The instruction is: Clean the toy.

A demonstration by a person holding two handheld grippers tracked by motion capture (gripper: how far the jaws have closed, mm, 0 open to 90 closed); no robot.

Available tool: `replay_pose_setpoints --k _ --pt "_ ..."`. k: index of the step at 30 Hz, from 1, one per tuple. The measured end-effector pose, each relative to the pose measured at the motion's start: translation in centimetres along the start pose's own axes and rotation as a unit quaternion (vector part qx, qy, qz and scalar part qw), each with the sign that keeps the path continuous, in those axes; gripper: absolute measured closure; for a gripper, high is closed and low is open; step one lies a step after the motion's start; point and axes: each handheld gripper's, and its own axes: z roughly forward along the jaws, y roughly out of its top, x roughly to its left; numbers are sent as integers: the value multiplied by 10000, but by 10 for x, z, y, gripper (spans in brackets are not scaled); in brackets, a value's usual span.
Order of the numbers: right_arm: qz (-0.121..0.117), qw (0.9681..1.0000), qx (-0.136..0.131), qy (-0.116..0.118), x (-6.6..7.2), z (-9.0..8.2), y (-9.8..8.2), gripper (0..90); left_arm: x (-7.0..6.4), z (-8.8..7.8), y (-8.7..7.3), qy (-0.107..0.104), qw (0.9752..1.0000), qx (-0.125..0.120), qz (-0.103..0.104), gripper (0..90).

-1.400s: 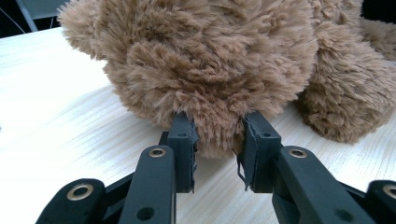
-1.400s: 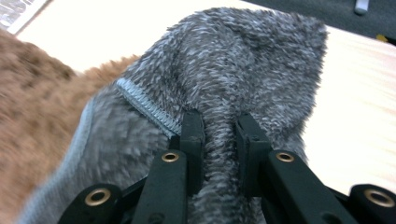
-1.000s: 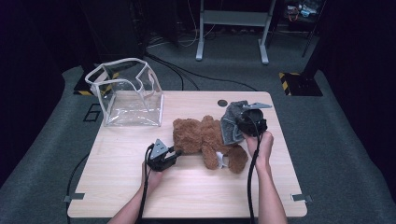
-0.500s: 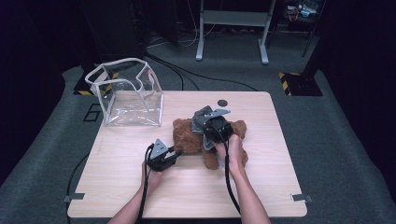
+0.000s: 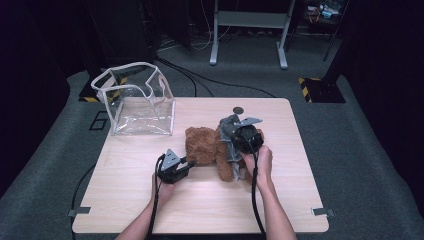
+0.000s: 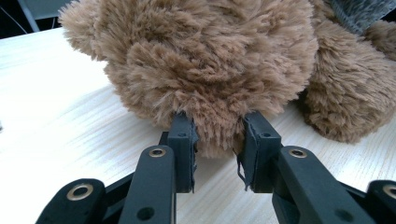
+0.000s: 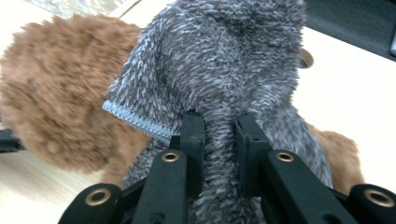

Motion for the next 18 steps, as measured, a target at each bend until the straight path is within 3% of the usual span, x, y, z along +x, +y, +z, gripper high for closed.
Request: replay_pose_setpoints --k 9,18 --pt "275 9995 -105 -106 -24 -6 -17 762 0 0 0 -5 10000 -7 -7 689" --pt "510 9973 0 -530 -48 -17 -30 763 0 0 0 10 10000 -11 -7 689"
